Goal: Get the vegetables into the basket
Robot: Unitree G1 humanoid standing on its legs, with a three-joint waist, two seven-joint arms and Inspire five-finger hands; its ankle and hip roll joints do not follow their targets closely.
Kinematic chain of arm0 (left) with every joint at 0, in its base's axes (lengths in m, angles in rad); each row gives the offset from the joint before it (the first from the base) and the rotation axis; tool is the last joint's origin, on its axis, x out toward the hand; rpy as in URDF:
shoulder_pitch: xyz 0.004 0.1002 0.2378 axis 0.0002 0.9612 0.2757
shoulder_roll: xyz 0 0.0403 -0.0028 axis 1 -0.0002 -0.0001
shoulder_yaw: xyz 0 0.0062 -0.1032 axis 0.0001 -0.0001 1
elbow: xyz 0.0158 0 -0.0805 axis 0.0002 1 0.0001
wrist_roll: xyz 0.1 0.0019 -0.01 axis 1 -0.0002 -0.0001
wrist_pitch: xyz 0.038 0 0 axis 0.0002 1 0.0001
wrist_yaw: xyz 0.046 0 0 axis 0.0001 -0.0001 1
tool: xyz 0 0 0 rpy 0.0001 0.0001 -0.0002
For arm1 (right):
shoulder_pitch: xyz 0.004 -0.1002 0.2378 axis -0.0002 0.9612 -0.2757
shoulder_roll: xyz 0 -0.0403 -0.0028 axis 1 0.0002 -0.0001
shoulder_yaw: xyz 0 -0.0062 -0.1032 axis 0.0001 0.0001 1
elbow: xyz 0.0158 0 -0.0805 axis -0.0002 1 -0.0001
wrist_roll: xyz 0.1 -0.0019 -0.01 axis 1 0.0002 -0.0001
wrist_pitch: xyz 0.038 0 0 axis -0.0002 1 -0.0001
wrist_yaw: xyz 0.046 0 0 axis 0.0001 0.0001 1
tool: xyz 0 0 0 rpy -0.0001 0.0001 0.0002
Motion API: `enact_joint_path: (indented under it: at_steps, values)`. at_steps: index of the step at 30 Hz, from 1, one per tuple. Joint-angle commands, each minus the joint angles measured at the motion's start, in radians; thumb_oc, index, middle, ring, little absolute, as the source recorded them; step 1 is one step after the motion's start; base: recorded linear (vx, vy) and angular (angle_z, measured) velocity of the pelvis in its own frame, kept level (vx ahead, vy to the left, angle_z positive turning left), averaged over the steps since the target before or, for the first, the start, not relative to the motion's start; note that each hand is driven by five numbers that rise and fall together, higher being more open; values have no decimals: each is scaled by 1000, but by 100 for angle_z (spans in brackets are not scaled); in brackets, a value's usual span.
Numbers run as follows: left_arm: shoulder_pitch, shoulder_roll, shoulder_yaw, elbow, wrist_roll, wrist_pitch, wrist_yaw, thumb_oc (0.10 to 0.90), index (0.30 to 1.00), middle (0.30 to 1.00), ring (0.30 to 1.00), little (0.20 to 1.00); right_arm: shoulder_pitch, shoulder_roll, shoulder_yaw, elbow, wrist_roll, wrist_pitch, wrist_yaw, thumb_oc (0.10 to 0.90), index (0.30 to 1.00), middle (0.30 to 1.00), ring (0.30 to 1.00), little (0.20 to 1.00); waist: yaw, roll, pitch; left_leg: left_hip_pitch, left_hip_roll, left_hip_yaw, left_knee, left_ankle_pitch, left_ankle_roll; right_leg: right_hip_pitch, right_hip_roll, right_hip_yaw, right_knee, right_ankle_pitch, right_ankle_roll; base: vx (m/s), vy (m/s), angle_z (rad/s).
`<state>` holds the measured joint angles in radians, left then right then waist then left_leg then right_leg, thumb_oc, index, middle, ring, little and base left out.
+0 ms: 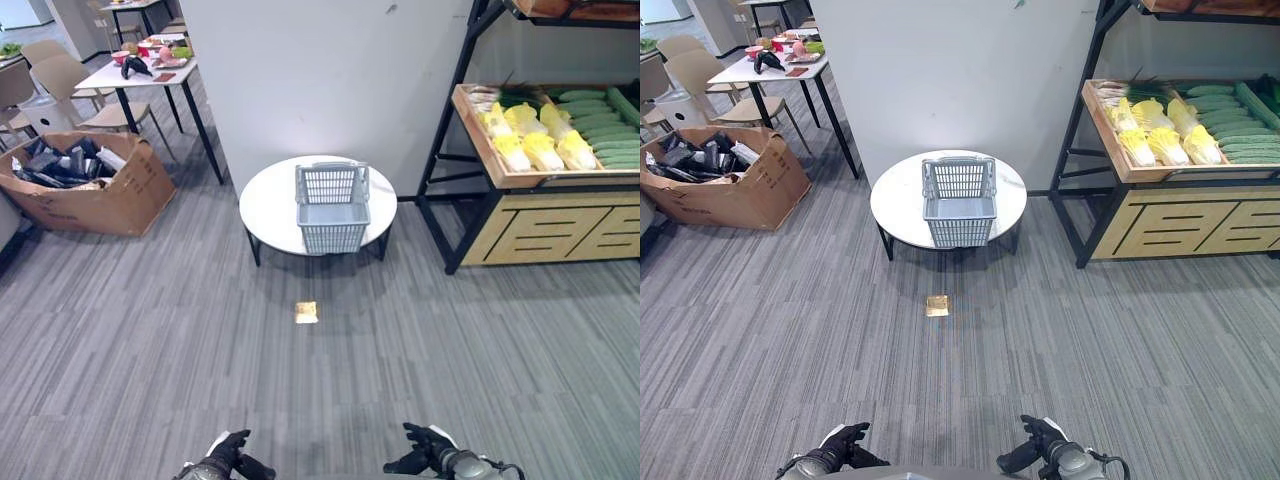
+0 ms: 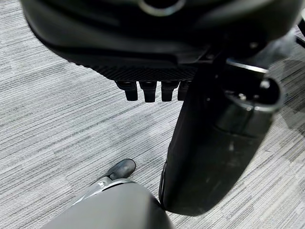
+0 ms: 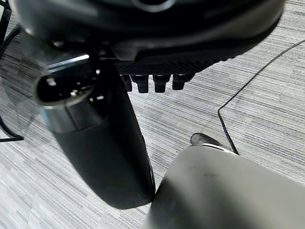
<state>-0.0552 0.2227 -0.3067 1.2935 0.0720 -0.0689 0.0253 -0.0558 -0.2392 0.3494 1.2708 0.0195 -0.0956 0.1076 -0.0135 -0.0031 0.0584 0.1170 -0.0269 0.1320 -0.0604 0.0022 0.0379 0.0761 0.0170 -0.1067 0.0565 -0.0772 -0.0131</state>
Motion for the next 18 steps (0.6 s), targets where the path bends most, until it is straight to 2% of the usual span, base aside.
enact_joint_path:
  at_steps: [1, 8, 9, 10, 11, 12, 17, 18]
  values:
    - [-20, 31, -1, 49, -7, 5, 9, 900, 1000, 1000, 1000, 1000, 8, -28, 35, 64, 1, 17, -5, 900, 1000, 1000, 1000, 1000, 19, -38, 1, -3, 11, 39, -27, 1, -59, -4, -124, 15, -61, 168, 153, 30, 122, -11]
    - [-26, 44, 14, 49, -21, 6, 10, 900, 1000, 1000, 1000, 1000, -4, -28, 39, 54, -14, 15, -10, 900, 1000, 1000, 1000, 1000, 26, -56, 19, -3, -3, 51, -27, -4, -37, -42, -143, 37, 8, 191, 175, 23, 93, -12]
    - [-29, 49, 20, 50, -23, 7, 12, 900, 1000, 1000, 1000, 1000, -10, -27, 40, 46, -13, 13, -13, 900, 1000, 1000, 1000, 1000, 28, -60, 29, -5, -4, 58, -25, -7, -31, -68, -144, 38, 56, 203, 183, -25, 134, -27]
    - [-30, 58, 23, 45, -25, 8, 13, 900, 1000, 1000, 1000, 1000, -16, -30, 38, 28, -8, 10, -20, 900, 1000, 1000, 1000, 1000, 24, -61, 53, -3, -2, 61, -22, -10, -19, -138, -152, 36, 195, 252, 200, 29, 211, -29]
    - [-26, 63, 26, 43, -30, 10, 18, 900, 1000, 1000, 1000, 1000, -14, -26, 28, -6, 8, 4, -32, 900, 1000, 1000, 1000, 1000, 15, -61, 70, 18, 10, 65, -27, -17, -18, -191, -163, 7, 281, 274, 202, 102, 181, -47]
    - [-22, 65, 30, 47, -29, 10, 18, 900, 1000, 1000, 1000, 1000, -10, -25, 26, -10, 15, 2, -31, 900, 1000, 1000, 1000, 1000, 12, -68, 70, 31, 8, 71, -27, -26, -22, -205, -169, -14, 254, 274, 197, 124, 87, -37]
    - [-19, 64, 34, 61, -30, 12, 21, 900, 1000, 1000, 1000, 1000, -5, -24, 27, -7, 26, 0, -32, 900, 1000, 1000, 1000, 1000, -5, -76, 82, 59, 9, 53, -27, -43, -31, -236, -149, -26, 152, 284, 188, 146, -18, 5]
    - [-18, 60, 33, 64, -27, 16, 20, 900, 1000, 1000, 1000, 1000, -3, -25, 32, -9, 27, 1, -30, 900, 1000, 1000, 1000, 1000, -15, -79, 81, 69, 7, 41, -27, -56, -36, -247, -137, -30, 74, 291, 189, 118, -21, 15]
